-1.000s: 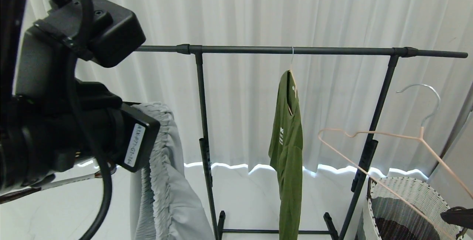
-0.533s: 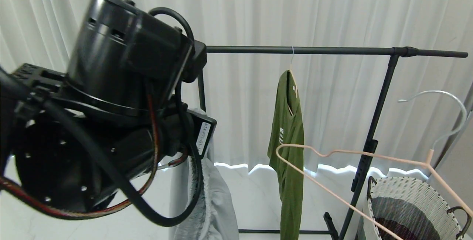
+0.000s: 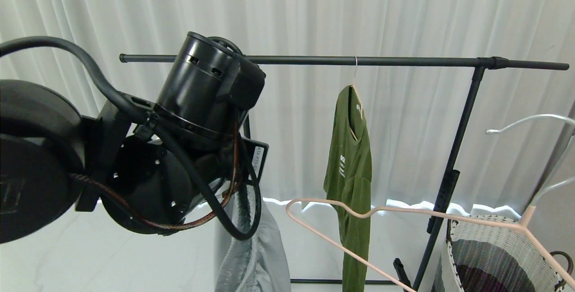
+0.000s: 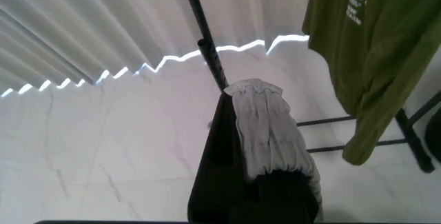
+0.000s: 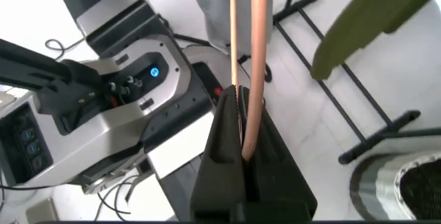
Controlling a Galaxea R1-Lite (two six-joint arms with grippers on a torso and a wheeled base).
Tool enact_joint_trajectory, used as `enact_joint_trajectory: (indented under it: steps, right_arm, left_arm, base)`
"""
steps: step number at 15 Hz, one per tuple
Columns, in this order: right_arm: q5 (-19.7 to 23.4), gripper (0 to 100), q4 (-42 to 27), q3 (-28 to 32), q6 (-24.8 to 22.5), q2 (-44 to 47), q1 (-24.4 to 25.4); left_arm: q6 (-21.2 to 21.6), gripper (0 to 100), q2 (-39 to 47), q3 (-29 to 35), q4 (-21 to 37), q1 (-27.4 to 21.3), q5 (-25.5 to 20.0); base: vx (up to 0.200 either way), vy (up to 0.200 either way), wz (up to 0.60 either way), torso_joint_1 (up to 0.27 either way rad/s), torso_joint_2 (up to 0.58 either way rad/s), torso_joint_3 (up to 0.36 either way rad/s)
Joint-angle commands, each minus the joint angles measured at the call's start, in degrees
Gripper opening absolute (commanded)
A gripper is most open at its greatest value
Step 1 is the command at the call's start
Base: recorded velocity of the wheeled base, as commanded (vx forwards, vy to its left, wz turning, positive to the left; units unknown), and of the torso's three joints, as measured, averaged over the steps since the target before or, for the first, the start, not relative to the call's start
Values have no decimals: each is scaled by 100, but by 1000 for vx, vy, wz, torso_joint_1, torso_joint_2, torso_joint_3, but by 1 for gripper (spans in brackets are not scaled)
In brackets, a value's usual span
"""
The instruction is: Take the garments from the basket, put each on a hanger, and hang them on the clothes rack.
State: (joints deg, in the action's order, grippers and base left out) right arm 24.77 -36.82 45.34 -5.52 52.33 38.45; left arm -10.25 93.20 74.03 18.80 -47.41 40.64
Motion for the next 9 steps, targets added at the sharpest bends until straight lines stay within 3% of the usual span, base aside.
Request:
enact_joint_trajectory:
  steps: [1, 6, 9]
  right_arm:
    - [80, 0, 113, 37, 7, 295, 189]
    - [195, 0, 526, 54, 139, 594, 541]
    - [151, 0, 1150, 45, 561, 1077, 532]
  left_arm:
    - [-144, 0, 155, 190, 1, 65, 5]
    - [-161, 0, 366, 454, 1, 311, 348]
    - [-153, 0, 339, 551, 1, 311, 348]
  base:
    - [0, 0, 0, 0, 0, 0]
    - [0, 0, 0, 0, 0, 0]
    - [0, 0, 0, 0, 0, 0]
